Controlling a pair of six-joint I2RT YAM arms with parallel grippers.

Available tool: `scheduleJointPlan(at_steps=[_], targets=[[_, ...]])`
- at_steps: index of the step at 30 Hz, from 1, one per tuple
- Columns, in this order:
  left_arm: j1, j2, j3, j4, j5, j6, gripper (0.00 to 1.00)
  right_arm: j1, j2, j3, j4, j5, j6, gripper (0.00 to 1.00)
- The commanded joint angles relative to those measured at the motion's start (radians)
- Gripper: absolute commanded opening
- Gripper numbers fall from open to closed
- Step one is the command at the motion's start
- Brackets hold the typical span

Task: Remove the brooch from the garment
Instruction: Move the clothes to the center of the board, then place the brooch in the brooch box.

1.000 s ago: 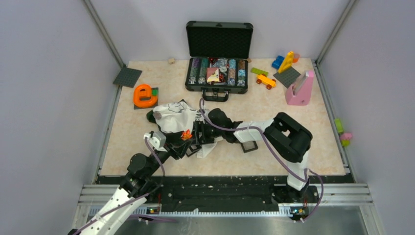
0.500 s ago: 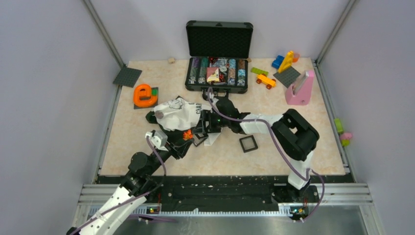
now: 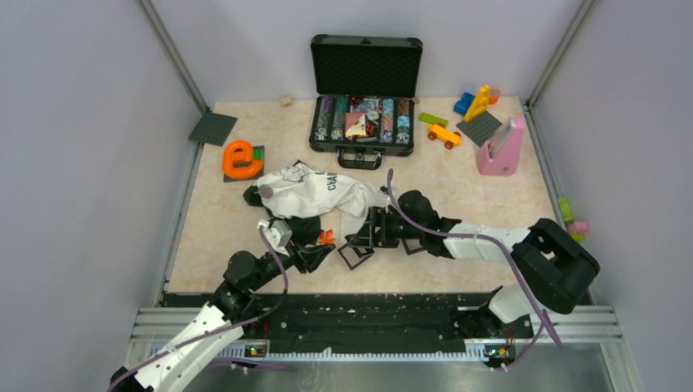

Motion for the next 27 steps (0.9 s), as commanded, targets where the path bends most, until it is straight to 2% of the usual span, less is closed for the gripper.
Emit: scheduleJointPlan(at_steps=[1,10,27], targets=[[-0.004,0.028,-0.037,0.123,0.055,-0.028,0.26,0.007,-0.105,-0.107,0.105,0.041,0.090,0.42],[-0.008,0.115,-0.078,0.210,0.093,0.023,0.26,0.006,-0.194,-0.252,0.164,0.116,0.168,0.42],[-0.033,0.306,-0.113,0.424,0.134,0.084,0.26,0.005,-0.293,-0.310,0.169,0.138,0.192,0.42]])
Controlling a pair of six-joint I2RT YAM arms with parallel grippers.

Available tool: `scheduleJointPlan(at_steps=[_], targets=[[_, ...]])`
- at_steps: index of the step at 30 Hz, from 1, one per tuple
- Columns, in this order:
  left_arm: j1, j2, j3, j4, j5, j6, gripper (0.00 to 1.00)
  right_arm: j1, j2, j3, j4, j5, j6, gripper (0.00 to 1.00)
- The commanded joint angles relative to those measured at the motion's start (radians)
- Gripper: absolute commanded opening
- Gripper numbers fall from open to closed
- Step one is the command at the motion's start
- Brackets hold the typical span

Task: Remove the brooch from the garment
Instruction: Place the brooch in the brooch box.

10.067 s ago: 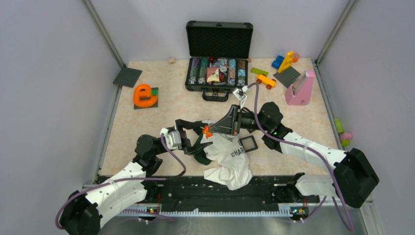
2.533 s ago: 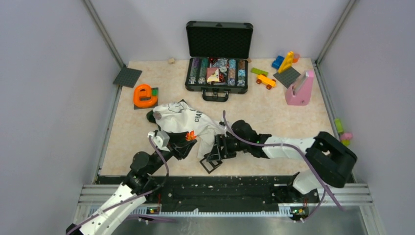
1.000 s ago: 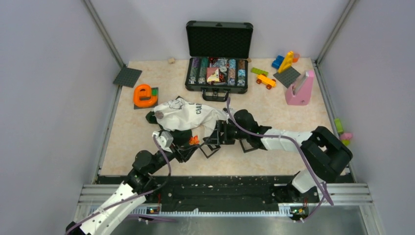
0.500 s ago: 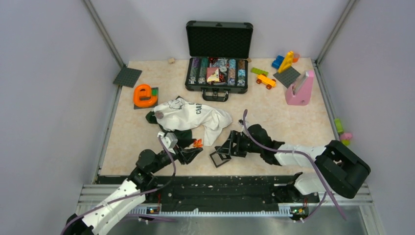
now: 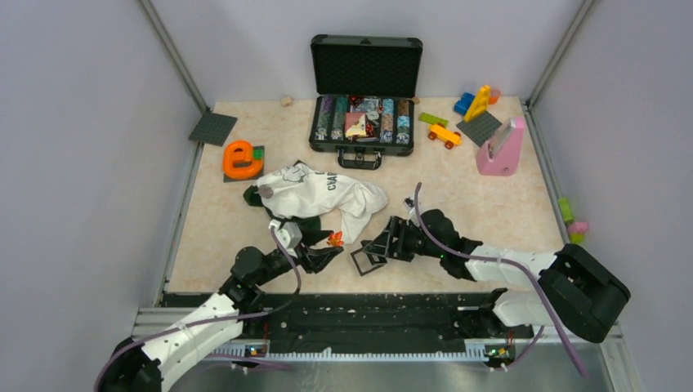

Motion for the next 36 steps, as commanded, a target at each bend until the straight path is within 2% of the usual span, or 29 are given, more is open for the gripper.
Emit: scheduleJointPlan(at_steps=[1,11,17,21,36], targets=[[-0.015,0.055,-0.082,0.127,0.040,0.043,0.26,0.005,-0.063,-0.023,0.055,0.025,0.024,0.42],[-0.061,0.231,-0.047,0.194,0.082,0.167,0.27,0.006,-0.085,-0.049,0.084,0.037,0.066,0.42],[-0.085,0.371,-0.024,0.238,0.050,0.223,0.27,0.006,-0.069,-0.060,0.115,0.040,0.080,0.42],[-0.086,0.451,-0.008,0.302,0.062,0.224,0.27,0.006,-0.057,-0.072,0.137,0.045,0.088,0.41],[-0.096,0.644,0.103,0.340,0.135,0.261,0.27,0.005,0.008,-0.101,0.246,0.035,0.118,0.40]])
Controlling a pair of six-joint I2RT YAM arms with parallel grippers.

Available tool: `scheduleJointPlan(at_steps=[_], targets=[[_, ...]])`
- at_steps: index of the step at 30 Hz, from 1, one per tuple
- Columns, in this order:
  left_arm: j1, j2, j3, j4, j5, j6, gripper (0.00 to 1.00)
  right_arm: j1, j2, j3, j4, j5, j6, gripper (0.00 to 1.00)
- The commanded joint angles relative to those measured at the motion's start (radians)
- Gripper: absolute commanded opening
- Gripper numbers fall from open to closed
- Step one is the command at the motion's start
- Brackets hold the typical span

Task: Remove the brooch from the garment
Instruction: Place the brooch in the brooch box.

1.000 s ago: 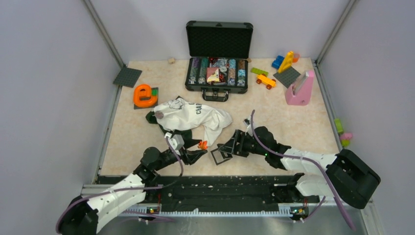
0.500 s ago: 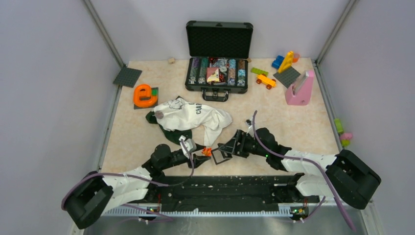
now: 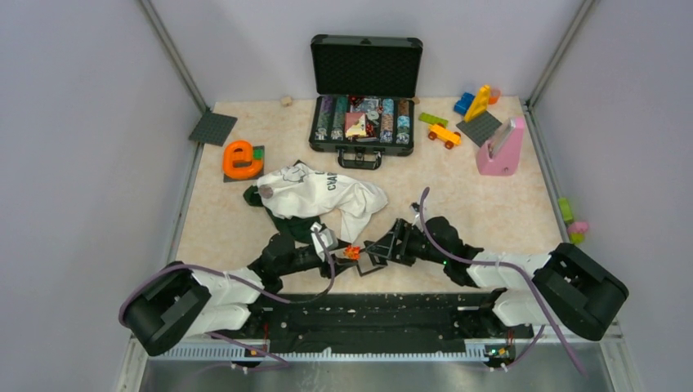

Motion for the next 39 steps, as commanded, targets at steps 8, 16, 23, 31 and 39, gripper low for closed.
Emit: scheduleJointPlan(at_steps=[8,16,23,31,39], targets=[[-0.010,0.116,0.084,0.105,0.060,0.034,0.27,0.006,0.011,-0.002,0.100,0.011,0.024,0.40],[-0.014,0.189,0.139,0.102,0.068,0.053,0.27,0.006,0.047,0.003,0.112,0.019,0.024,0.40],[-0.017,0.273,0.150,0.160,0.083,0.053,0.27,0.001,0.077,-0.016,0.156,0.044,0.033,0.39],[-0.022,0.356,0.171,0.201,0.108,0.050,0.27,-0.011,0.110,-0.020,0.193,0.024,0.038,0.39],[-0.024,0.376,0.196,0.114,0.098,0.089,0.27,-0.016,0.122,-0.020,0.202,0.027,0.039,0.39]])
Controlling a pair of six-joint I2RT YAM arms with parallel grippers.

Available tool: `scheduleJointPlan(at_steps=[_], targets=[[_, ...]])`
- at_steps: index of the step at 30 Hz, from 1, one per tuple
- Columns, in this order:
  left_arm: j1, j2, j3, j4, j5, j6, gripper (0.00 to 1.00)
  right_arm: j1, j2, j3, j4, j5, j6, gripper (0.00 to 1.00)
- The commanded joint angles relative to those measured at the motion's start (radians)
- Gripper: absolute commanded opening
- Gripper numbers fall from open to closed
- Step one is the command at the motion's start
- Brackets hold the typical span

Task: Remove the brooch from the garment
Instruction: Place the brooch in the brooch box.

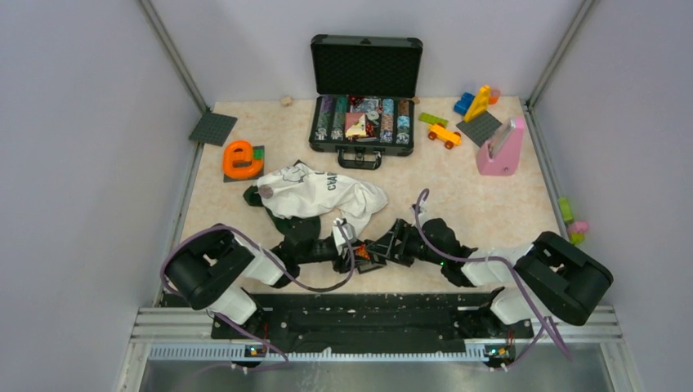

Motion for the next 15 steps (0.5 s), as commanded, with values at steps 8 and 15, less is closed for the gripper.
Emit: scheduleJointPlan(at_steps=[8,15], targets=[[-0.023,0.032,0.070,-0.062,0.002,0.066,0.26,-0.009,0.019,-0.001,0.082,-0.009,0.007,0.38],[-0.024,-0.006,0.030,-0.048,-0.069,0.064,0.26,-0.018,-0.003,-0.013,0.067,0.004,0.007,0.38]])
